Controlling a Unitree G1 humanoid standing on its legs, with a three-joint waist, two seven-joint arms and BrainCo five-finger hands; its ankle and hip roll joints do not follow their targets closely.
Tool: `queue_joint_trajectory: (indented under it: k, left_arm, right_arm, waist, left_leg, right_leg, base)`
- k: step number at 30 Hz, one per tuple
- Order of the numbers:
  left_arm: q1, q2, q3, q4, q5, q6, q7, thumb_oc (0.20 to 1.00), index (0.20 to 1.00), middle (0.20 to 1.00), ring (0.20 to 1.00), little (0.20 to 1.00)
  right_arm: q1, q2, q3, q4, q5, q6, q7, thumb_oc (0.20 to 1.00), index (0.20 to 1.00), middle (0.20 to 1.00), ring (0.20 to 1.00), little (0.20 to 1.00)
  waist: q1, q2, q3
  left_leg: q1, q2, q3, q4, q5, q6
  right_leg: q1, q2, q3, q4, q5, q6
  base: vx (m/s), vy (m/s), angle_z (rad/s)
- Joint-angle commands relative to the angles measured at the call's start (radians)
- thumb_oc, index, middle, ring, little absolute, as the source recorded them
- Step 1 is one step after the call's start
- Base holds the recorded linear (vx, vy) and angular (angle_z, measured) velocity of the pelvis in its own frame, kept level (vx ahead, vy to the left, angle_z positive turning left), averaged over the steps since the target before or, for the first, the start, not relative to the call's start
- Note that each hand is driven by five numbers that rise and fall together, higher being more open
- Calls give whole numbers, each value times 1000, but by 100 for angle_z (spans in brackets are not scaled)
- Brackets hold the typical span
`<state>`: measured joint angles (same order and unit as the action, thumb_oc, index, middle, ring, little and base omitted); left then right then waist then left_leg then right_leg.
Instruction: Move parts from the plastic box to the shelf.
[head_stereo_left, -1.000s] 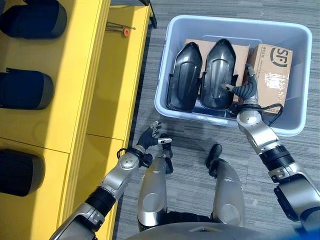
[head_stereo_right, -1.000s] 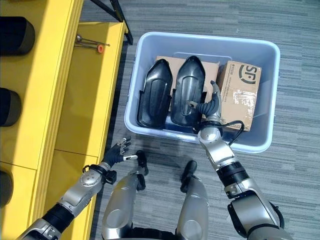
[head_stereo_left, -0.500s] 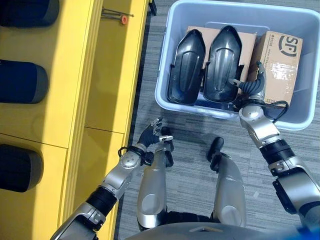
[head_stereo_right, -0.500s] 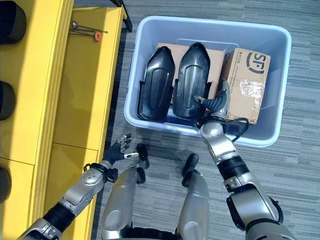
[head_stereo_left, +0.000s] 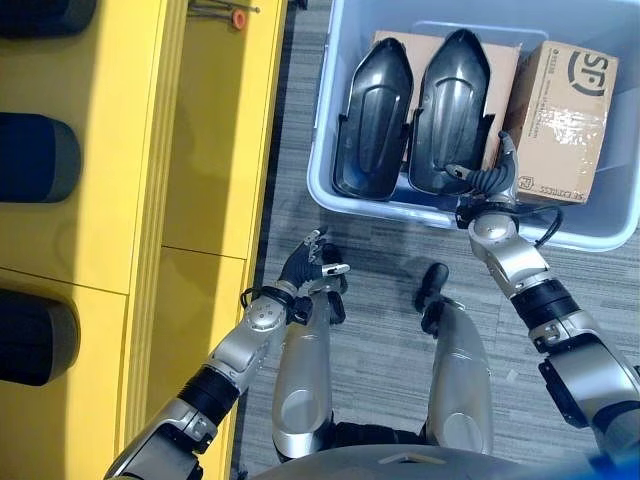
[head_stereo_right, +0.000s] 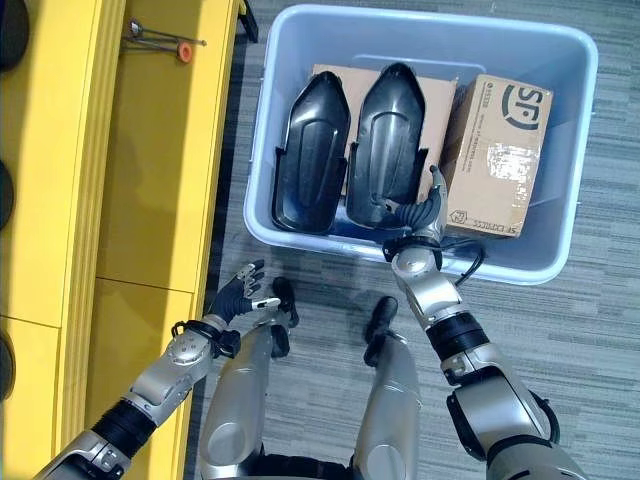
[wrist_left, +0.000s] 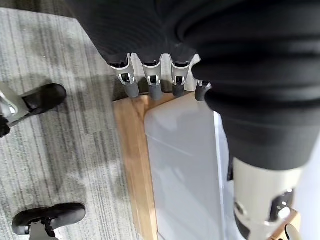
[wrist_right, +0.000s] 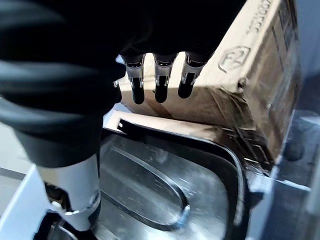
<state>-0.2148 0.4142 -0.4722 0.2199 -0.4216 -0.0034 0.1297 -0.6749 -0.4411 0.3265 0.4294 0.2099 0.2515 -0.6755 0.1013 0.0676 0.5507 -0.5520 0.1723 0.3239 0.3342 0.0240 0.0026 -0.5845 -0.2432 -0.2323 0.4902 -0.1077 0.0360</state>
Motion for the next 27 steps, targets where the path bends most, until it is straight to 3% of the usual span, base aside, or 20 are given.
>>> queue_joint_trajectory:
  k: [1,12,21,27]
  left_arm:
    - [32,-11,-23,-55,-7,-25,-2,1000,1000,1000,1000,1000]
    - [-5,-20,-36,-32,-26,-20,7,1000,1000,1000,1000,1000]
    - [-13,-24,-41,-15,-30,-18,1,1000,1000,1000,1000,1000]
    - [-8,-20,-42,-13,-38,-26,-7,1000,1000,1000,1000,1000]
  right_arm:
    - [-70,-26,21,31,-19,-36,-15,1000,1000,1000,1000,1000]
    - [-131,-4,-18,217,190,-88,-21,1000,1000,1000,1000,1000]
    - [-183,-15,-26,305,213,-90,14,1000,1000,1000,1000,1000]
    - [-200,-33,-13,314,130,-75,26,1000,1000,1000,1000,1000]
  waist:
    - [14,12,-31]
    - [25,27,-31]
    - [33,47,-31]
    - [35,55,-31]
  left_leg:
    - [0,-17,-95,-30,-12,-42]
    - [-20,-8,-94,-21,-10,-48]
    - [-43,-12,-98,-12,-10,-48]
    - [-55,-12,-99,-7,-10,-48]
  right_leg:
    - [5,28,15,45,-1,33]
    - [-15,15,6,53,2,36]
    - [-43,6,4,78,-5,31]
    - [-58,3,3,89,-7,29]
  base:
    - [-48,0,1]
    - [-4,0,0]
    - [0,0,0]
    - [0,0,0]
